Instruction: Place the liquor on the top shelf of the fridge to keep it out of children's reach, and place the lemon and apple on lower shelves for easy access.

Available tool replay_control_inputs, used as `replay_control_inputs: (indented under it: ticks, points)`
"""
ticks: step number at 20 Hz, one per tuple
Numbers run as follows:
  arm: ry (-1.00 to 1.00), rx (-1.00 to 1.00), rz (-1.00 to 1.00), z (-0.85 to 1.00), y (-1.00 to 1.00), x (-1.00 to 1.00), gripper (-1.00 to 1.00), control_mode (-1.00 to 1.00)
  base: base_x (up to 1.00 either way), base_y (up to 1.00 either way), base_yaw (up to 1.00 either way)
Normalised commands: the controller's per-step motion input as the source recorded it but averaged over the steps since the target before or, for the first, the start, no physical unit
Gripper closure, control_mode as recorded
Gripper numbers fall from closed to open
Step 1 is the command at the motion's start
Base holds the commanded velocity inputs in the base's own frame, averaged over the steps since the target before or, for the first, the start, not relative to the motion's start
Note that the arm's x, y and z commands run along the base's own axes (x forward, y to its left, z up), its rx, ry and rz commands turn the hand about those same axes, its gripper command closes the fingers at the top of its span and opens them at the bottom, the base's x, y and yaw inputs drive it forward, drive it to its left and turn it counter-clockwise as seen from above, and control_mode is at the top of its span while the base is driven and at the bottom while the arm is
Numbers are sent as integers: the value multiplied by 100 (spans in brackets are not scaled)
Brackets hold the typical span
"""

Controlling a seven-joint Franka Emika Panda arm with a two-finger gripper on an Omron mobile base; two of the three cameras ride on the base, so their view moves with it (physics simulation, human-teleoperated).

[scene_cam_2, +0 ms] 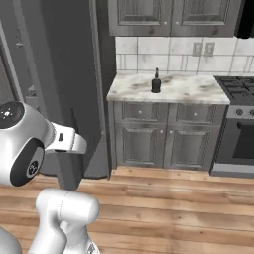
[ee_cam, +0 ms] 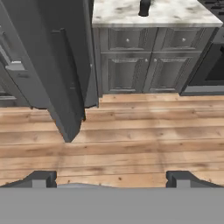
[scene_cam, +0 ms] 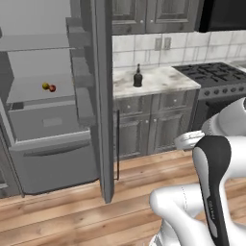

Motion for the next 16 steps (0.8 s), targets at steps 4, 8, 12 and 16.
replay_control_inputs:
  ticks: [4,8,12,16]
  points:
    - [0,0,0,0,0,0,-100,100,2,-79,0]
    - [0,0,0,0,0,0,-100,100,12,-65,0]
    - [0,0,0,0,0,0,-100,100,26,-55,0]
    - [0,0,0,0,0,0,-100,100,50,-40,0]
